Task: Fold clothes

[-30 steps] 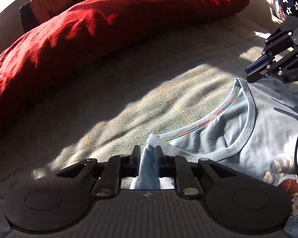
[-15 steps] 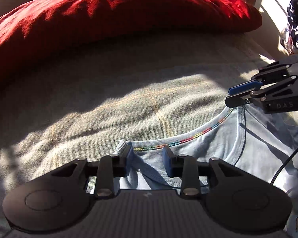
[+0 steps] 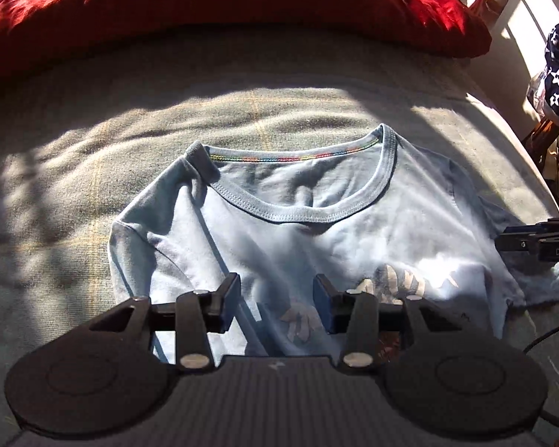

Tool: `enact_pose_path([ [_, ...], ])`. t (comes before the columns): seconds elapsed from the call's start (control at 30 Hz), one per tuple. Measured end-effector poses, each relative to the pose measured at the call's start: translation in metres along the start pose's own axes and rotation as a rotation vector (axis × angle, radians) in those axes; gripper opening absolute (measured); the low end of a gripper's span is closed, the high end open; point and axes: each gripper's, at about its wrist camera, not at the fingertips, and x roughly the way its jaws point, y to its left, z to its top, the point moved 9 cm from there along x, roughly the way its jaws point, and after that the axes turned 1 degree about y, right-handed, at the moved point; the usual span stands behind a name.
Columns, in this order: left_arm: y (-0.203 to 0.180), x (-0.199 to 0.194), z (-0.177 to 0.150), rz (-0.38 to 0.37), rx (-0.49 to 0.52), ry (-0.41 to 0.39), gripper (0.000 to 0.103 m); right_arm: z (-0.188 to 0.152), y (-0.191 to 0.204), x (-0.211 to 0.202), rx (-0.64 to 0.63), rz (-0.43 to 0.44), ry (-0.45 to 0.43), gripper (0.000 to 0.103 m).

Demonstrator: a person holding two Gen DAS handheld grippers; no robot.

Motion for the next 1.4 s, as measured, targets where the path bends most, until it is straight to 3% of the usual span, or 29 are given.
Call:
enact_pose_path([
  [0.13, -0.003, 0.007, -0.011, 0.049, 0.006, 0.047, 0.044, 0.011, -0.022, 0.018, 0.020, -0.053, -0.054, 0.036],
  [0.2, -0.003, 0.004, -0.013, 0.058, 0.007, 0.049, 0.044, 0.022, -0.046, 0.016, 0.079, -0.074, -0.064, 0.029],
  [0.27, -0.004, 0.000, -0.013, 0.055, -0.001, 0.046, 0.044, 0.025, -0.065, 0.009, 0.114, -0.132, -0.055, 0.032],
  [0.37, -0.004, -0.006, -0.013, 0.054, -0.014, 0.041, 0.047, 0.029, -0.063, -0.011, 0.154, -0.061, -0.073, 0.037],
  [0.53, -0.005, -0.009, -0.015, 0.065, -0.026, 0.044, 0.047, 0.033, 0.010, -0.010, 0.055, 0.178, -0.093, 0.039],
  [0.6, -0.005, -0.011, -0.015, 0.068, -0.025, 0.045, 0.047, 0.036, 0.028, 0.008, 0.003, 0.177, -0.074, 0.039],
  [0.73, -0.005, -0.014, -0.015, 0.074, -0.018, 0.044, 0.047, 0.054, 0.018, 0.048, -0.016, 0.091, -0.089, 0.039],
  [0.83, -0.006, -0.015, -0.015, 0.078, -0.015, 0.042, 0.047, 0.067, 0.008, 0.041, 0.050, 0.106, -0.113, 0.040],
  [0.9, -0.009, -0.016, -0.015, 0.078, -0.004, 0.044, 0.047, 0.069, 0.005, 0.027, 0.058, 0.082, -0.125, 0.048],
  [0.93, -0.011, -0.016, -0.016, 0.078, 0.003, 0.046, 0.048, 0.064, 0.006, 0.014, 0.071, 0.095, -0.131, 0.048],
  [1.03, -0.018, -0.016, -0.017, 0.079, 0.027, 0.052, 0.049, 0.034, 0.000, -0.018, 0.072, 0.028, -0.137, 0.051],
  [1.2, -0.029, -0.017, -0.019, 0.079, 0.066, 0.062, 0.051, -0.020, -0.042, -0.041, 0.128, -0.148, -0.104, 0.054],
  [1.33, -0.040, -0.014, -0.021, 0.086, 0.100, 0.072, 0.051, -0.027, -0.060, -0.031, 0.143, -0.145, -0.090, 0.054],
  [1.4, -0.046, -0.013, -0.021, 0.087, 0.114, 0.080, 0.051, -0.022, -0.067, -0.018, 0.163, -0.122, -0.074, 0.062],
])
